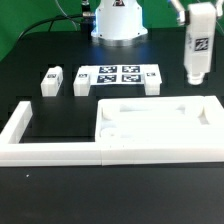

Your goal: Assemble desk

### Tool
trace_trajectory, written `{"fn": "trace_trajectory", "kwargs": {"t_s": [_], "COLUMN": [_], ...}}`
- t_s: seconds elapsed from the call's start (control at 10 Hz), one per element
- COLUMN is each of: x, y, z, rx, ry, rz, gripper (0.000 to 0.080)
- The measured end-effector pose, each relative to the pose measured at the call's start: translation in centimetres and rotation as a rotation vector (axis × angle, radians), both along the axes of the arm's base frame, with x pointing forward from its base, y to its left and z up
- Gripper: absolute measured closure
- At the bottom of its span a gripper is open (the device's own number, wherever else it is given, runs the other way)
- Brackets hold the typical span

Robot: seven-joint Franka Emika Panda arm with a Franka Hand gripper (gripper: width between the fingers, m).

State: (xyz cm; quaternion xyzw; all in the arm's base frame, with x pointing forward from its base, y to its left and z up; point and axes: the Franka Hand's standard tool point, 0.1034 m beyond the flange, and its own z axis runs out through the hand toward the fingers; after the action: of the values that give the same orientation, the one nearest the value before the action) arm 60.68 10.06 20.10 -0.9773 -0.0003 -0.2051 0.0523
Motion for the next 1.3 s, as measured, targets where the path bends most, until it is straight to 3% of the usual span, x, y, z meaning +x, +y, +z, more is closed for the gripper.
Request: {"fn": "trace_trajectory", "kwargs": {"t_s": [0.3, 0.4, 0.5, 0.7, 0.9, 1.3], "x": [0.0, -0.5, 0.1, 1.5, 1.7, 1.6], "y": [0.6, 0.6, 0.8, 0.5, 0.4, 0.3], "z": [0.1, -1.0, -1.0, -2.9, -4.3, -4.6], "rx": [0.036, 0.021, 0.003, -0.037, -0.062, -0.06], "ry": [-0.234, -0.183, -0.186, -0.181, -0.201, -0.192], "rz": [-0.002, 0.015, 0.048, 0.102, 0.143, 0.135], "gripper": [0.0512, 0.0512, 0.0512, 0.0512, 0.0512, 0.0512]}}
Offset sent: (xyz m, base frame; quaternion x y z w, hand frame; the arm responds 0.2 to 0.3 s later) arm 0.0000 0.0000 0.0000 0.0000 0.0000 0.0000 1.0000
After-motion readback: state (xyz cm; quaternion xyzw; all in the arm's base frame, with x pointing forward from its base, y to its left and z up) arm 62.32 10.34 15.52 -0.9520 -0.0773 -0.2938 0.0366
